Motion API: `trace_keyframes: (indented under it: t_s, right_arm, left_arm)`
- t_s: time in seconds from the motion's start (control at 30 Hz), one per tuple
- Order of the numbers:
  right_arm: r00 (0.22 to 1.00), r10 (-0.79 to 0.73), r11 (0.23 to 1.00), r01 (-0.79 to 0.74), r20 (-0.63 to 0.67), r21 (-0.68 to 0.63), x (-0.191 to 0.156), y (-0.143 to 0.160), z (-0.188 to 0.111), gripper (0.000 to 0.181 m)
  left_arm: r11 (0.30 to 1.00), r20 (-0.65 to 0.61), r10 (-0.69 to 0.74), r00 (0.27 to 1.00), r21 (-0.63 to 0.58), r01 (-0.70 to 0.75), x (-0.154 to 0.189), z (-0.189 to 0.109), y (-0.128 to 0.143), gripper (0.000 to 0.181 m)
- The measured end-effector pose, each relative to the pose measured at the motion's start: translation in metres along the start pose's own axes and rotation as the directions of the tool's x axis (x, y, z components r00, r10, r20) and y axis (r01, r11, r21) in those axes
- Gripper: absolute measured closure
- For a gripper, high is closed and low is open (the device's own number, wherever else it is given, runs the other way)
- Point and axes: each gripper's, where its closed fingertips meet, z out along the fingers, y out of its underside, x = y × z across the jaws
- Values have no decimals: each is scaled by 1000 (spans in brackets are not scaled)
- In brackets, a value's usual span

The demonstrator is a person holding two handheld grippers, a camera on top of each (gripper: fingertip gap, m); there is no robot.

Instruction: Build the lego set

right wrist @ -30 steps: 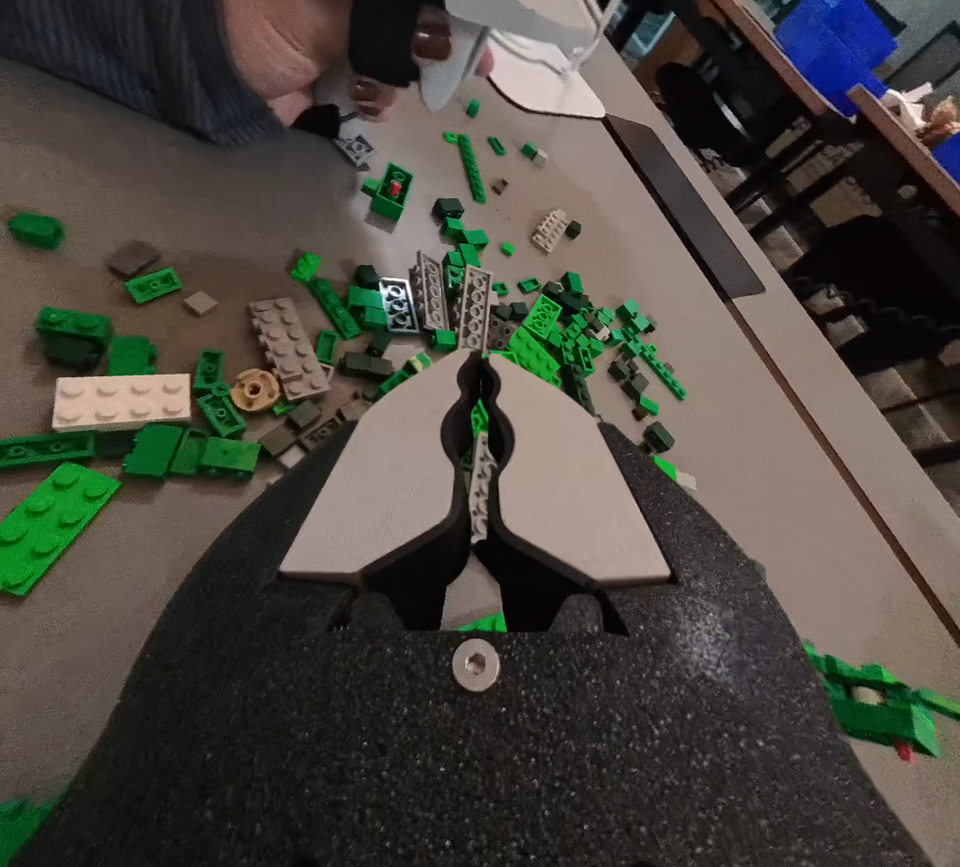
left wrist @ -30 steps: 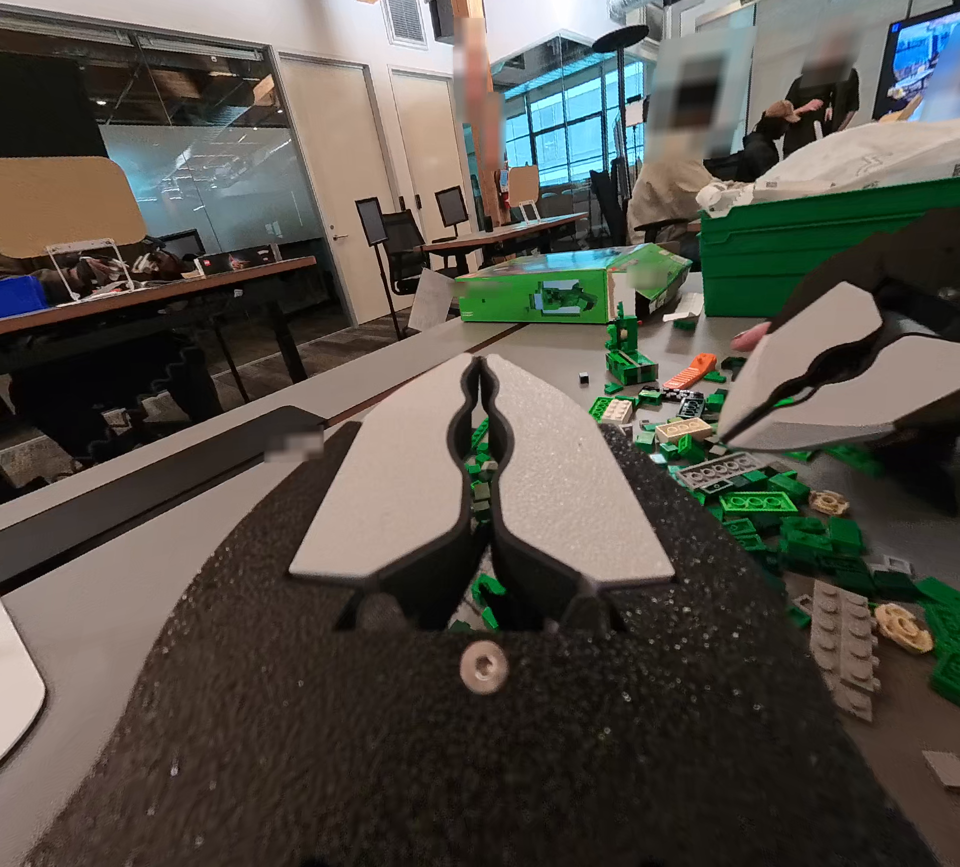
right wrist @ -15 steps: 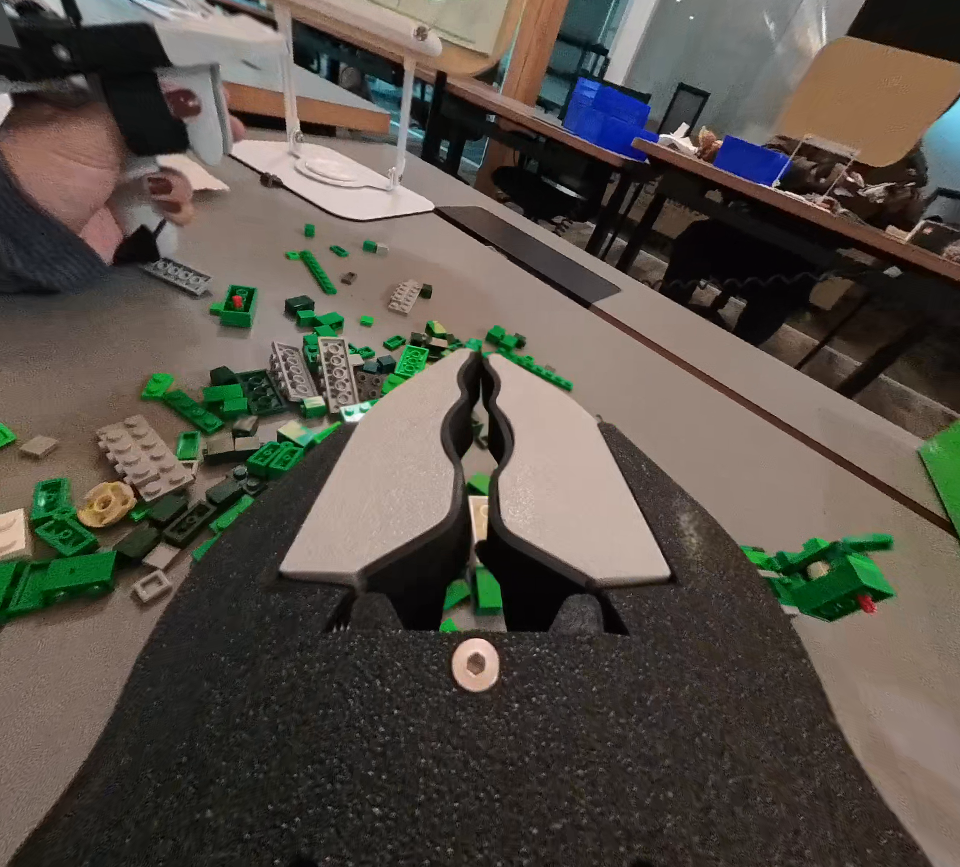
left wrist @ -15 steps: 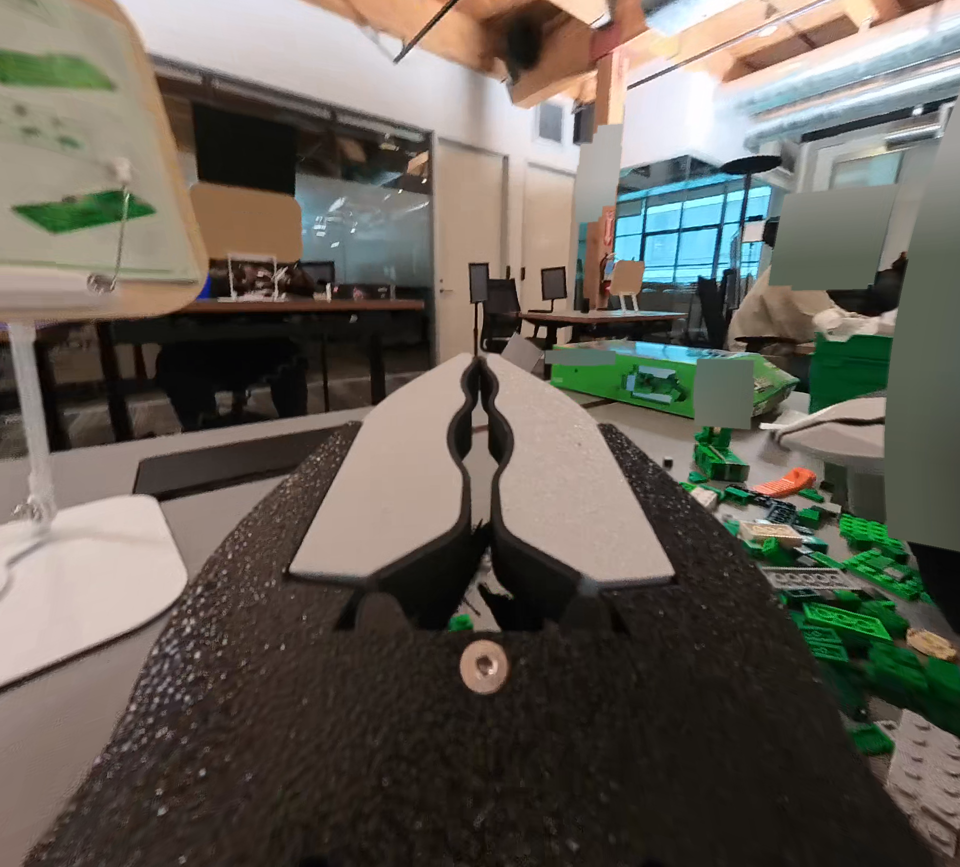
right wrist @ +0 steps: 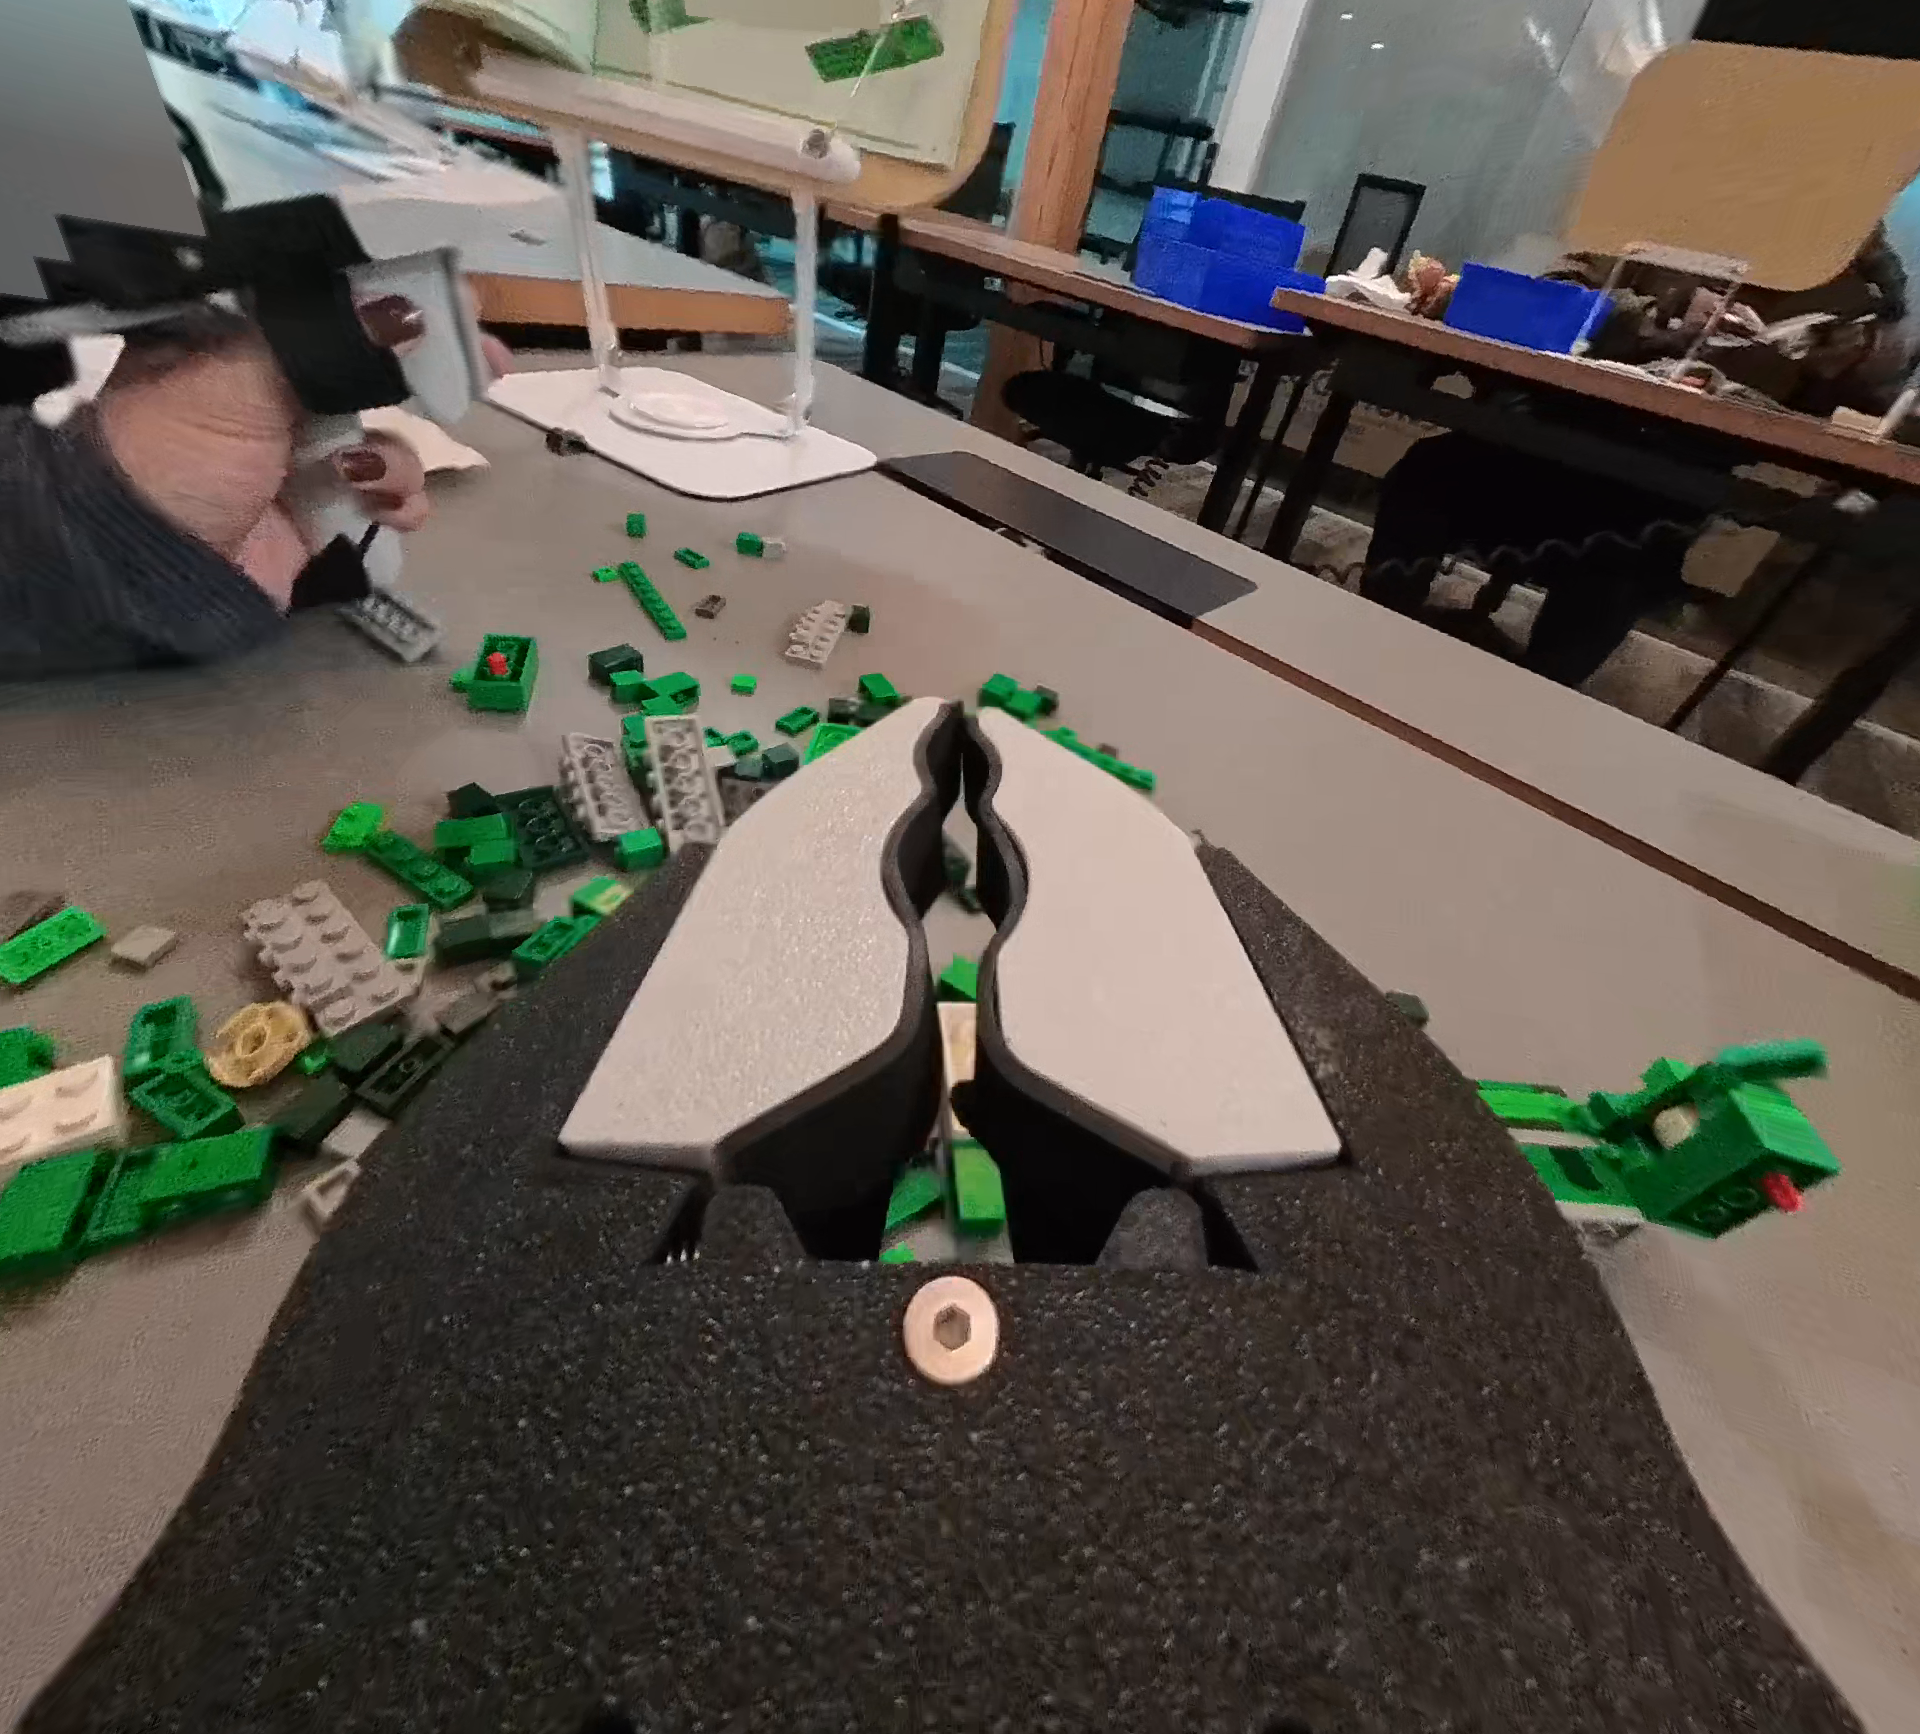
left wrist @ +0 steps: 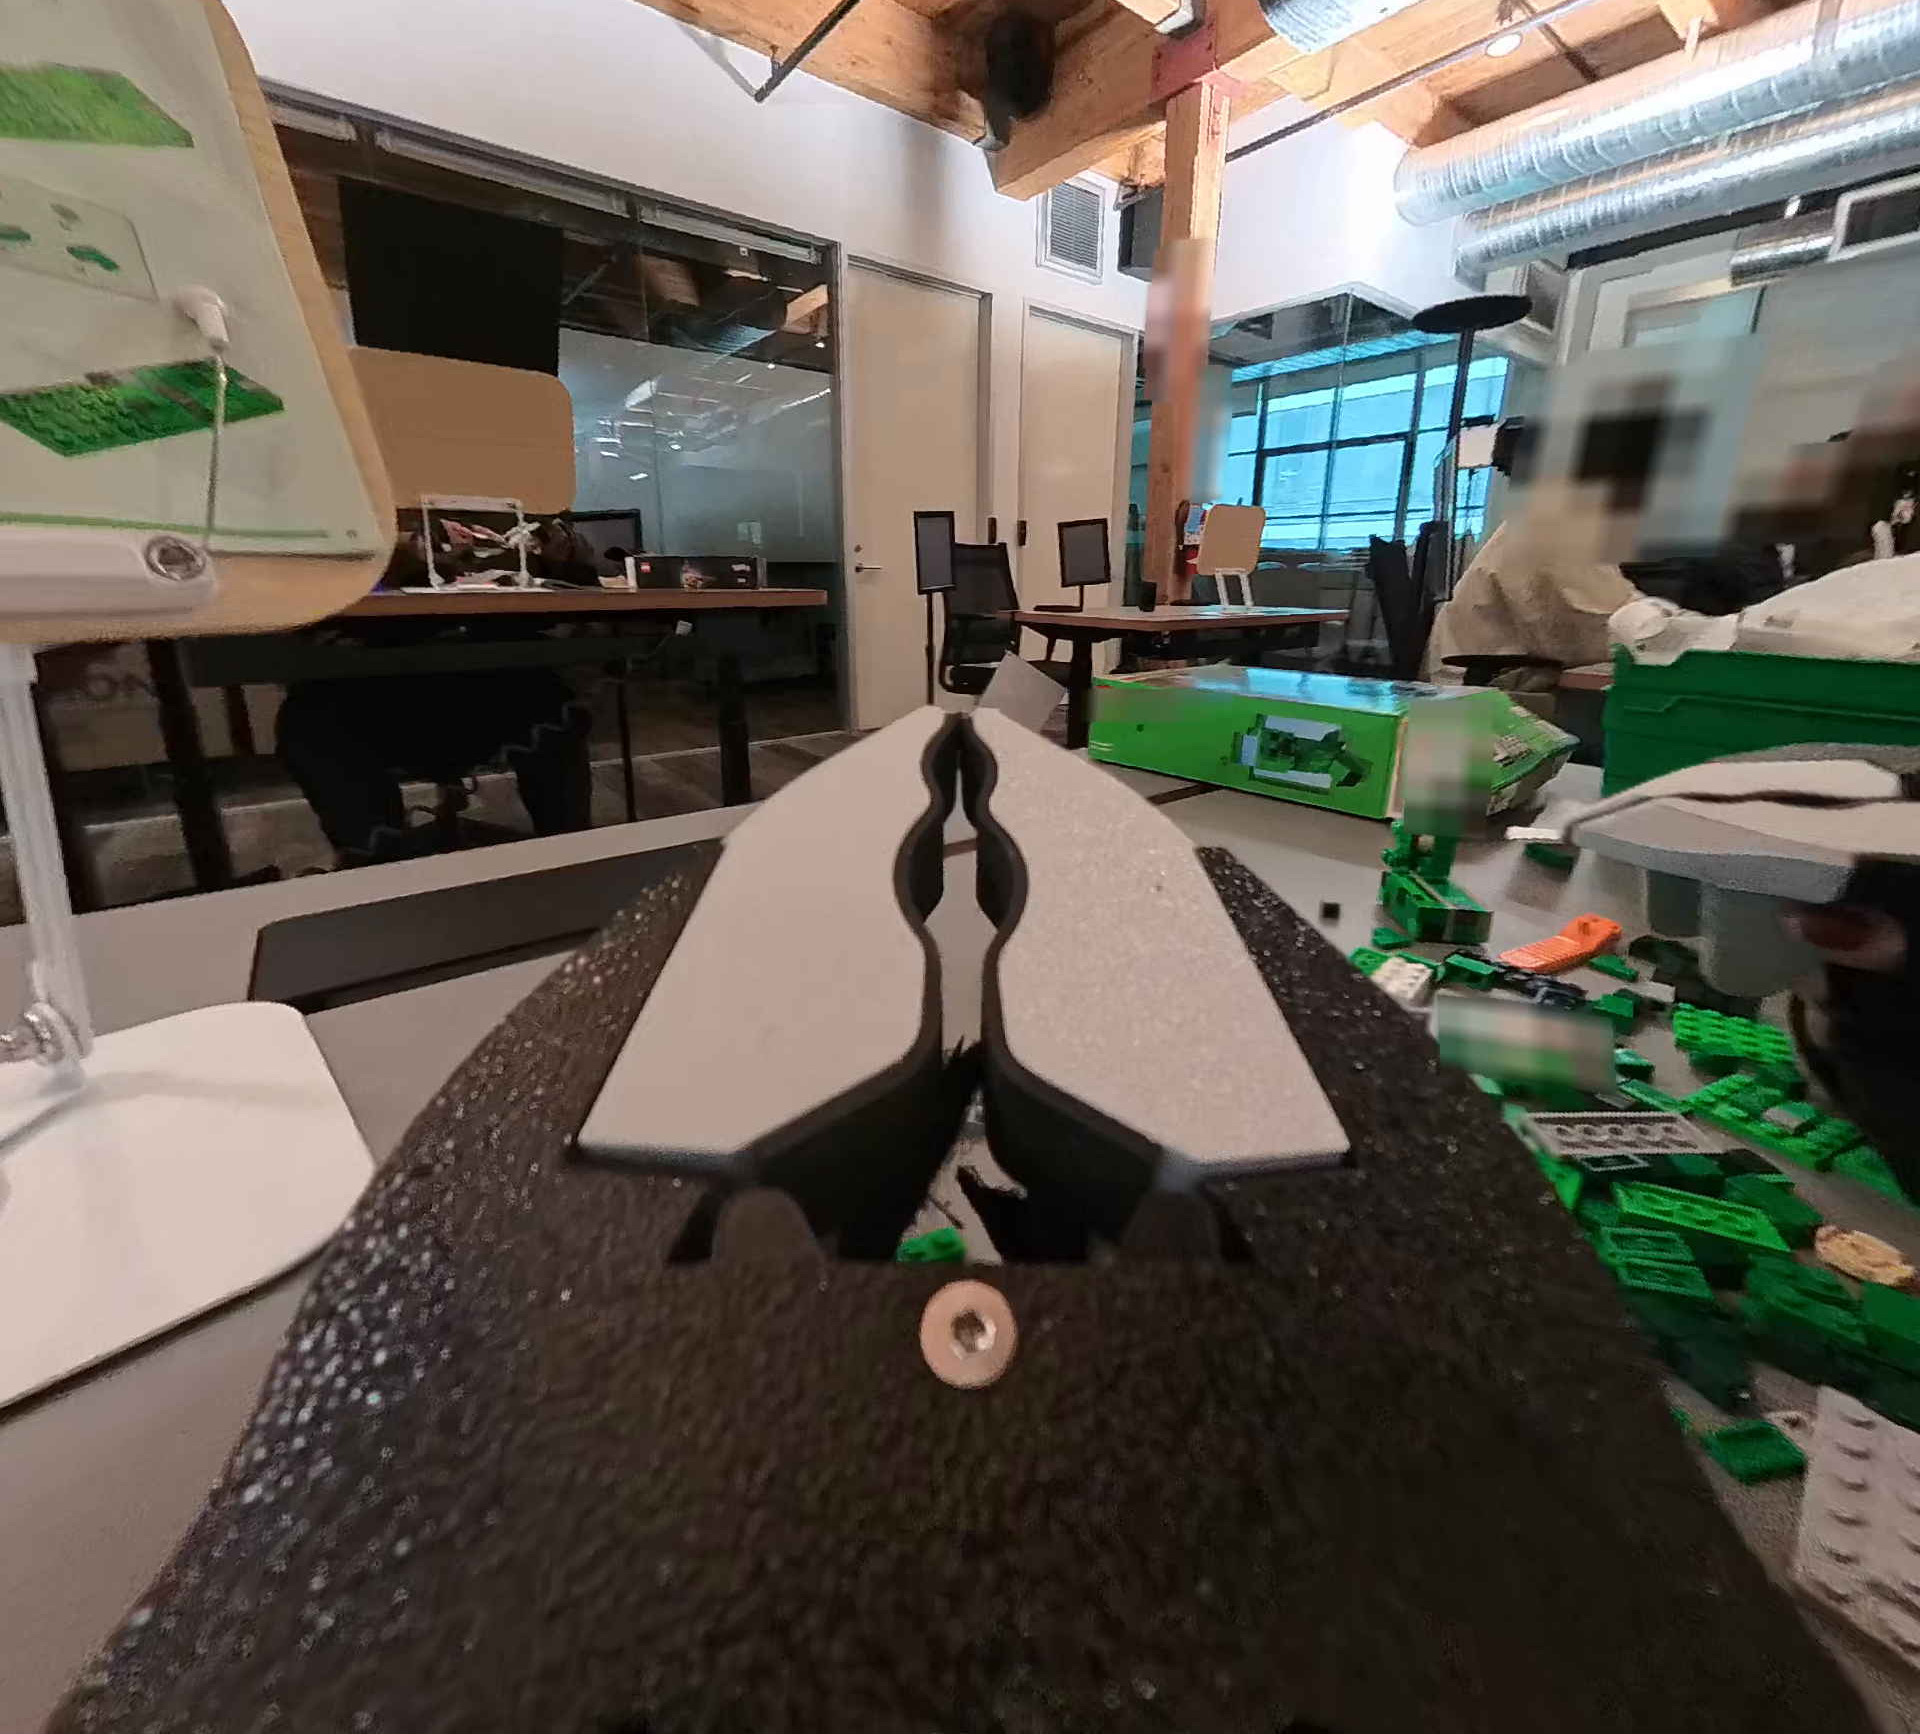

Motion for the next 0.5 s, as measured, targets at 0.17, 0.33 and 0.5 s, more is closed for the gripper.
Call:
trace_keyframes:
  t_s: [0.17, 0.33, 0.5]
  right_arm:
    - [931, 120, 983, -63, 344, -171, -72, -2, 28, 176]
    - [862, 172, 921, 31, 478, -388, -121, 16, 71, 164]
    - [858, 140, 860, 142, 494, -490, -143, 34, 102, 145]
  left_arm:
    - [999, 4, 48, 999, -12, -48, 2, 2, 2, 181]
    - [998, -28, 54, 998, -11, -55, 8, 1, 3, 181]
    - [999, -33, 33, 999, -10, -34, 7, 1, 3, 181]
